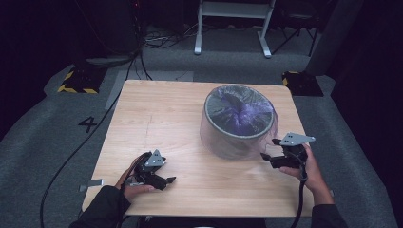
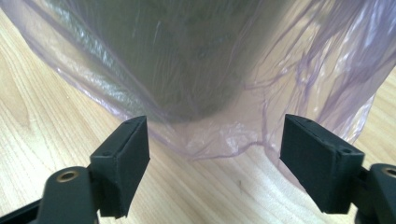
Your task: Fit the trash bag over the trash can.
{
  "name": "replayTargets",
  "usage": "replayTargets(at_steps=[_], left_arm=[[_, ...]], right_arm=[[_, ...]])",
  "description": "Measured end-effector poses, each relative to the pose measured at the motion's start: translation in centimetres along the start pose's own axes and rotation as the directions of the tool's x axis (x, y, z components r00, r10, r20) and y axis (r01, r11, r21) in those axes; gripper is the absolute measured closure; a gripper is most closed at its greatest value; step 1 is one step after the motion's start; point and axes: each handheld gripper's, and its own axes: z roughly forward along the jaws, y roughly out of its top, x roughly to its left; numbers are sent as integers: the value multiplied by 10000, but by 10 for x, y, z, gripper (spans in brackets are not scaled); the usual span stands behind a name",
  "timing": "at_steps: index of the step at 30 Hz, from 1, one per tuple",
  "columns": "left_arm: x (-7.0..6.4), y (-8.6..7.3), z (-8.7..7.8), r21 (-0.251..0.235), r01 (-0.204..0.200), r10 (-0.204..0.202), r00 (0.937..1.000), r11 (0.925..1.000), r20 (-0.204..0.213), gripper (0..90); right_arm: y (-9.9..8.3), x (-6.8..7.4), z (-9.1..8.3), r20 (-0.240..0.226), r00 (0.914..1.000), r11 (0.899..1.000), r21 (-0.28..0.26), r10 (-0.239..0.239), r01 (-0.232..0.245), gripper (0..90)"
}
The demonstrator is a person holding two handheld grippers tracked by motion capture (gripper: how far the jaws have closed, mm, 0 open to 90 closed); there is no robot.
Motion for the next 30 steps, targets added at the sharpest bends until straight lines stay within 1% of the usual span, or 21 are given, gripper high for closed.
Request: replayTargets(at_steps=[10, 19, 23, 30], left_arm=[[0, 0, 0, -1, 1, -1, 10000, 10000, -2, 148], [0, 0, 0, 0, 0, 0, 10000, 10000, 0, 148], [0, 0, 0, 0, -1, 1, 10000, 10000, 1, 148], [0, 0, 0, 0, -2, 2, 10000, 10000, 0, 148]], right_arm=[[-11, 4, 0, 110, 9999, 9998, 189, -73, 71, 236], [-18, 7, -1, 63, 9999, 9994, 323, -95, 93, 234], [-22, 10, 1, 81, 9999, 9985, 545, -107, 102, 234], [-30, 12, 2, 50, 10000, 9974, 726, -28, 24, 235]])
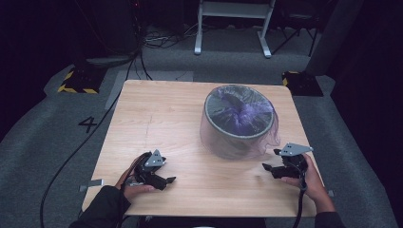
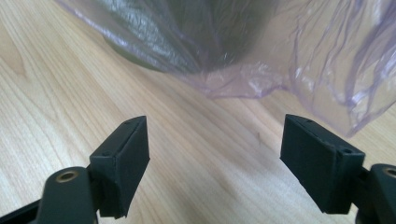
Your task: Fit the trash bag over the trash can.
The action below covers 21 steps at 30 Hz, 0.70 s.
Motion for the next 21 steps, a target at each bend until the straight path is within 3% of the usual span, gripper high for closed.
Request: replayTargets(at_steps=[11, 21], left_arm=[[0, 0, 0, 0, 1, -1, 10000, 10000, -2, 148], [0, 0, 0, -4, -5, 5, 10000, 10000, 0, 148]], right_arm=[[-14, 7, 4, 78, 10000, 9991, 433, -51, 47, 235], [-29, 11, 3, 120, 9997, 9984, 514, 210, -216, 232]])
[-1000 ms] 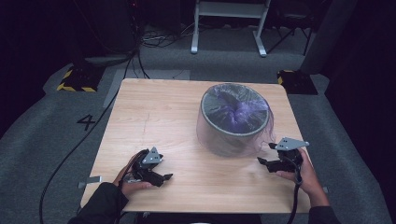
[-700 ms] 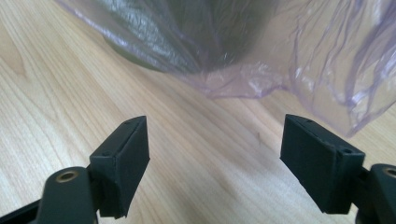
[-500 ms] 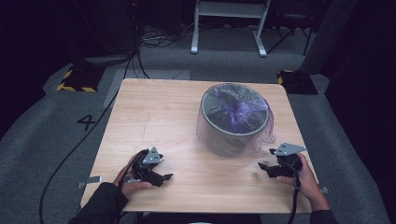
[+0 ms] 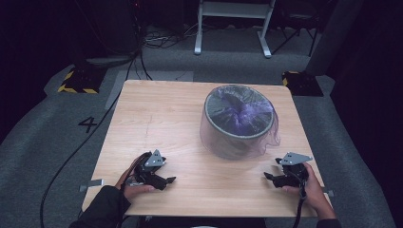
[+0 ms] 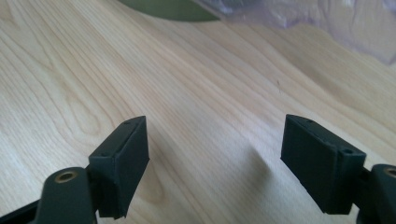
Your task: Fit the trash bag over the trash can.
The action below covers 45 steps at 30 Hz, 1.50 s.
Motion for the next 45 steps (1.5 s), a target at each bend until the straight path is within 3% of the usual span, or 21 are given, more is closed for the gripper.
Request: replayTargets(at_steps=[9, 21, 24, 28, 45], left_arm=[[0, 0, 0, 6, 7, -7, 10000, 10000, 2, 147], [1, 1, 0, 56, -59, 58, 10000, 10000, 75, 146], [1, 1, 1, 45, -67, 66, 9999, 10000, 89, 145], [1, 1, 1, 43, -66, 66, 9999, 10000, 84, 145], [0, 1, 0, 29, -88, 88, 9999, 10000, 79, 148]], right_arm=[[-17, -3, -5, -81, 9979, 9974, -314, 650, -653, 224], [-38, -13, -14, 482, 9889, 9871, -838, 1404, -1361, 170], [-41, -18, -16, 480, 9794, 9785, -749, 1962, -1924, 154], [-46, -24, -20, 823, 9667, 9689, -734, 2422, -2365, 155], [-47, -25, -20, 853, 9669, 9692, -750, 2405, -2344, 155]])
